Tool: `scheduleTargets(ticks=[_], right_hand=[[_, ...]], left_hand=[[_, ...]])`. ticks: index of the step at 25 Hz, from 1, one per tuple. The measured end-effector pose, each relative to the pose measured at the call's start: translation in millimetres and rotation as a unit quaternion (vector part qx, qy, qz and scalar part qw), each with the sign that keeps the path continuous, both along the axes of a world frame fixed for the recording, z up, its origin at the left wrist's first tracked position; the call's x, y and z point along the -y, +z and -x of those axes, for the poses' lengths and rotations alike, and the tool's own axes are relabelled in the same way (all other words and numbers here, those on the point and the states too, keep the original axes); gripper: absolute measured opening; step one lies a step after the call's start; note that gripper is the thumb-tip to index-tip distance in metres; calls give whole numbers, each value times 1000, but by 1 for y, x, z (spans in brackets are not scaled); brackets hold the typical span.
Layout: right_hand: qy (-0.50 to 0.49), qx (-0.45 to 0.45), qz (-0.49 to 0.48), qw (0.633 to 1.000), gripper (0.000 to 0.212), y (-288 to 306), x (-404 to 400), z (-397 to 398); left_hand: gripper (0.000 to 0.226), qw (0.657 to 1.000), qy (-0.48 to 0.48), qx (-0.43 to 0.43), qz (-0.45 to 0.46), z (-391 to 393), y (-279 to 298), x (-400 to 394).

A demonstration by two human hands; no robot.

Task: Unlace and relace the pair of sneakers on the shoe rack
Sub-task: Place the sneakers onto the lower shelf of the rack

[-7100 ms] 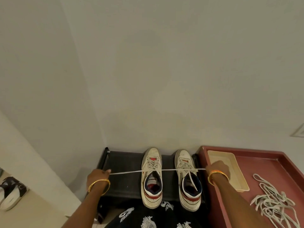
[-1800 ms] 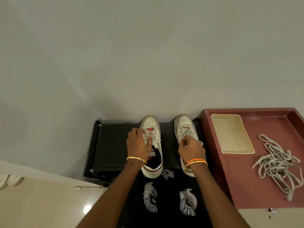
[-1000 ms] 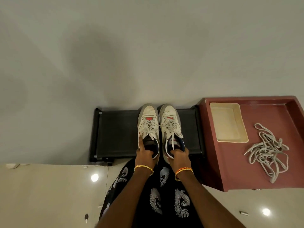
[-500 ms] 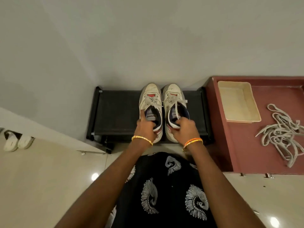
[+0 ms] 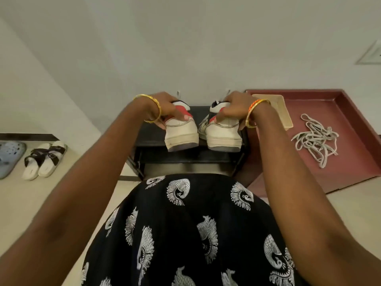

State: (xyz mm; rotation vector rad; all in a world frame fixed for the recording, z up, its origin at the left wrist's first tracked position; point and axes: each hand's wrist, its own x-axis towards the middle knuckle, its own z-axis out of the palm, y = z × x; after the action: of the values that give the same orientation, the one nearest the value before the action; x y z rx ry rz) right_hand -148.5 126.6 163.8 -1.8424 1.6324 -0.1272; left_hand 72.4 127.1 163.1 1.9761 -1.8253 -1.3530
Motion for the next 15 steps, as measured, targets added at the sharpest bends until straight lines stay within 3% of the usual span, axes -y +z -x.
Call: scheduleTargets(ticks=[2,5,9,12,15], right_hand=[[-4,14,-60,998,39,15,-7,3],[0,18,-139,990,39,10,-16,3],[20,42,-203,978,46,-55,-28,0],[28,-1,-165,986,52,-133,-42,-7],[-27,-1,-102,994,58,-205,-66,-15]], left_hand=[[20,999,-6,2,-43,-5,14,-8],[39,995,-31,32,-90,-3,6,-22],[46,993,-49,43,-93,8,-55,-40],[57,987,-79,141,-17,17,-136,-62],[54,992,1,117,35,28,-209,-83]])
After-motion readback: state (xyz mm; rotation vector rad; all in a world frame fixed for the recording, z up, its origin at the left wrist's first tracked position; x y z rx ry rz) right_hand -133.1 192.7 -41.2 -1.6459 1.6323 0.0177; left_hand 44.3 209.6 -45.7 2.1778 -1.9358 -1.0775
